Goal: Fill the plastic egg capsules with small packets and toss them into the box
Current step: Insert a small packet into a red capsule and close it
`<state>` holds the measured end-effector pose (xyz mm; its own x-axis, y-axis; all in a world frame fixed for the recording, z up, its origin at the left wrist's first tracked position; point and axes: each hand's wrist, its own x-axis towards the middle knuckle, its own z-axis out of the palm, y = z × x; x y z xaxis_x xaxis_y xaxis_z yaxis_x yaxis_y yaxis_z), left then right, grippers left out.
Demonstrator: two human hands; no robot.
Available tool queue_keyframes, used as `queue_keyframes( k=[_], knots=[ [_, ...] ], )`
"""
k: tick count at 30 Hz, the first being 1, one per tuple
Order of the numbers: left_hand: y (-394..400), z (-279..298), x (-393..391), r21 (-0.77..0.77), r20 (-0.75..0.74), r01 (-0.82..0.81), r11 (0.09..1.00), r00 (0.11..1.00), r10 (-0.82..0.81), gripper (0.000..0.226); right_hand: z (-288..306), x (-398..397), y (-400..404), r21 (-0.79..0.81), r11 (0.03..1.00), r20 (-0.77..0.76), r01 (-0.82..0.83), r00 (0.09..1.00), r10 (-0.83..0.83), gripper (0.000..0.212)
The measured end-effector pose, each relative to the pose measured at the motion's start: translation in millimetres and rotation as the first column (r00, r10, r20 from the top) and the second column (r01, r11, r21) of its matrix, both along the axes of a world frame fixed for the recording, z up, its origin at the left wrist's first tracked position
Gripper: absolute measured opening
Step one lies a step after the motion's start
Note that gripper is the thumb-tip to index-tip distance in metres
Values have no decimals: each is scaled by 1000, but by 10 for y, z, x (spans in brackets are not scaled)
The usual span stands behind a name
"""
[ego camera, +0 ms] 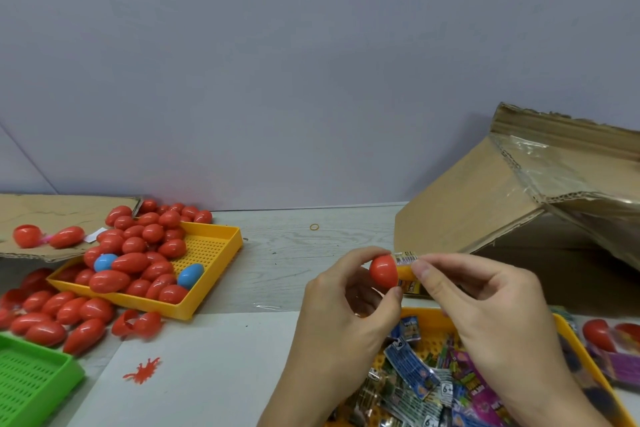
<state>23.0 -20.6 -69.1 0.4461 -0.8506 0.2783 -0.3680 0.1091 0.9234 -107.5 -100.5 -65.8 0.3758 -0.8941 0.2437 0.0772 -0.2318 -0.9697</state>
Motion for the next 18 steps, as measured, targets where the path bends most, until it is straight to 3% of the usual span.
queue_keyframes(
  k=[7, 18],
  knots=[
    [-6, 17, -7, -30, -53, 7, 1000, 999, -9, 14, 11, -7, 4, 16, 999, 2, -43, 999, 43, 15],
    [-2, -5, -1, 1, -48, 55, 998, 997, -55, 26, 24, 12, -3, 179, 978, 85, -111, 992, 97, 25]
  ],
)
